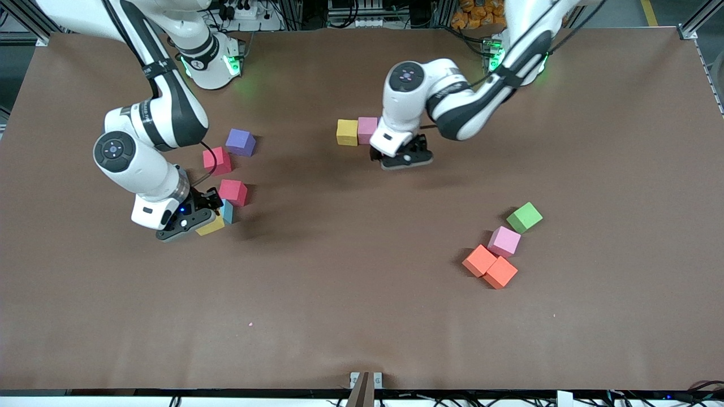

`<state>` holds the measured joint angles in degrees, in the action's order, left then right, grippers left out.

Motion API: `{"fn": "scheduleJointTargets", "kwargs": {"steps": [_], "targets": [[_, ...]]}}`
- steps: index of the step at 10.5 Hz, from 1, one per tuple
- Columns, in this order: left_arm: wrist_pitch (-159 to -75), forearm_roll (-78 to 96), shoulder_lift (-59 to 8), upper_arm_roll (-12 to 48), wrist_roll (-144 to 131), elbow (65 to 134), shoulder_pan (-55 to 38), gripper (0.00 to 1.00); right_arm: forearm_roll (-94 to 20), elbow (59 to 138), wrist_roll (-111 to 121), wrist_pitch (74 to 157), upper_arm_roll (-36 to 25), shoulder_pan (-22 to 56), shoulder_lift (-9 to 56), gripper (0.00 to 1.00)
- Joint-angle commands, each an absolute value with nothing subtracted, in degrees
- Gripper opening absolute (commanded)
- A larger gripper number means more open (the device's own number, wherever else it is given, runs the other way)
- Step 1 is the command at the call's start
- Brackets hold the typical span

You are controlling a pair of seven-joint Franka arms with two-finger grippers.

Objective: Form number 2 with 11 blocks

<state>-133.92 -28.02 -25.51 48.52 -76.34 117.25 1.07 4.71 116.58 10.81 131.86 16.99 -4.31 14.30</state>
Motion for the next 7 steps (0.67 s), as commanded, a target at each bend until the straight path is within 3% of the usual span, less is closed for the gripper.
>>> {"fn": "scheduleJointTargets", "kwargs": {"steps": [1,3,7], "targets": [[-133.1,-28.5,-24.9,51.4,-76.8,115.2,8.4,1.00,1.1,114.4,6.7,131.2,17.5,-1.4,15.0,0.30],[-131.3,-28.2,-25.2,51.3,-76.8,112.3,11.5,1.00,-1.4,110.9,-0.4,131.6,17.2,4.4,16.6,0.30],[-129.0,-28.6,-26.5,50.8,-76.7,109.3,15.4,1.00,-0.8,96.4,-16.7,130.8,14.5,20.2,27.5,0.30]]}}
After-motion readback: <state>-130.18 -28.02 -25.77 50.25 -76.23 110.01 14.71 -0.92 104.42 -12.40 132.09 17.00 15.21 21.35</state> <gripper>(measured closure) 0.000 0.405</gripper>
